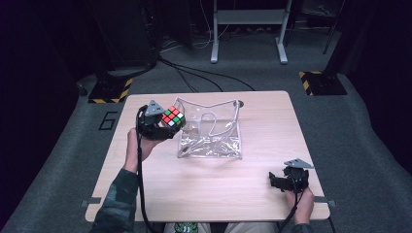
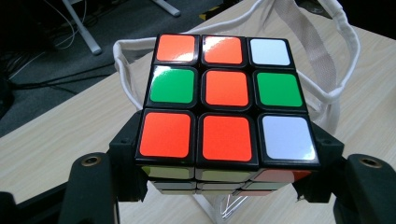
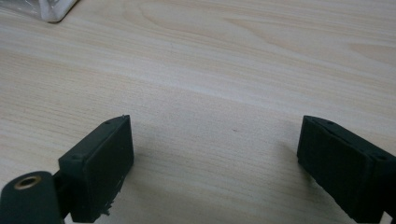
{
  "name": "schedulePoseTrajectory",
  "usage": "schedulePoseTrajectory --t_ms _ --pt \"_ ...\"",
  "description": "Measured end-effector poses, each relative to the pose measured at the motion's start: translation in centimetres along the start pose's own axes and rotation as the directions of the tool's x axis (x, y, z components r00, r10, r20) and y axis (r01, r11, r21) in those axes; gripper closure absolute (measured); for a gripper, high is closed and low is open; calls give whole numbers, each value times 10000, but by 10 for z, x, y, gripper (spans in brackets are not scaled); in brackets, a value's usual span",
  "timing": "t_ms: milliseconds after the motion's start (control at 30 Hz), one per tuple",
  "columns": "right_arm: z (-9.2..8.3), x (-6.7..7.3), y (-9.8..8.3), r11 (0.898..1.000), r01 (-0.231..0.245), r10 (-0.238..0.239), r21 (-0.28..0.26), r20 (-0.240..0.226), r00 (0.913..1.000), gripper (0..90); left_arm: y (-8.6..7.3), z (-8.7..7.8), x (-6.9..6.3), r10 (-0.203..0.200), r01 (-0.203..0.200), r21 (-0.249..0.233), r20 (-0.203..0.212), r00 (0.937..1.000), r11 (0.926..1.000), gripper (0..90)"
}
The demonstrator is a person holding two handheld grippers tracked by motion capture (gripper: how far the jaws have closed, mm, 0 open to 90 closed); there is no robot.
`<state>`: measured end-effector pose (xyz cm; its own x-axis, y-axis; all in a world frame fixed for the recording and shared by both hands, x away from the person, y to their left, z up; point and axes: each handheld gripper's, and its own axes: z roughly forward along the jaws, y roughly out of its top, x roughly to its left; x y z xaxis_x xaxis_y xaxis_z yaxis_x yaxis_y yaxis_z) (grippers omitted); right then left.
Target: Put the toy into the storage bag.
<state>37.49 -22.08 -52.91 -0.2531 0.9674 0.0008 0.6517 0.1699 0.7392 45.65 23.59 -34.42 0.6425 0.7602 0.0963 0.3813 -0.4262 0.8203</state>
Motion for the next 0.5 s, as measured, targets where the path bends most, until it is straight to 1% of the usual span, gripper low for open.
schedulePoseTrajectory --t_ms 200,233,300,367,400,433,467,500 --pt "0 0 0 10000 -1 1 -1 3 10000 99 9 2 2 95 -96 -54 -40 9999 9999 337" --pt "0 0 0 10000 1 -1 -1 3 10000 99 11 3 2 176 -176 -11 -30 9998 9998 337" --pt "0 0 0 10000 3 -3 -2 1 10000 99 13 4 3 138 -138 -27 -26 9999 9999 337" --pt "0 0 0 10000 -5 5 0 5 10000 100 16 6 4 238 -238 59 -27 9997 9997 337" --pt "0 0 0 10000 -5 5 -2 6 10000 99 17 7 4 226 -226 58 -26 9997 9997 337" --pt "0 0 0 10000 -4 4 -3 5 10000 100 18 8 4 123 -123 6 -4 9999 9999 337" --pt "0 0 0 10000 -3 3 -1 3 10000 100 19 8 6 180 -180 38 3 9998 9998 337" --pt "0 0 0 10000 -1 1 -8 4 10000 100 20 8 6 136 -136 29 46 9999 9999 337"
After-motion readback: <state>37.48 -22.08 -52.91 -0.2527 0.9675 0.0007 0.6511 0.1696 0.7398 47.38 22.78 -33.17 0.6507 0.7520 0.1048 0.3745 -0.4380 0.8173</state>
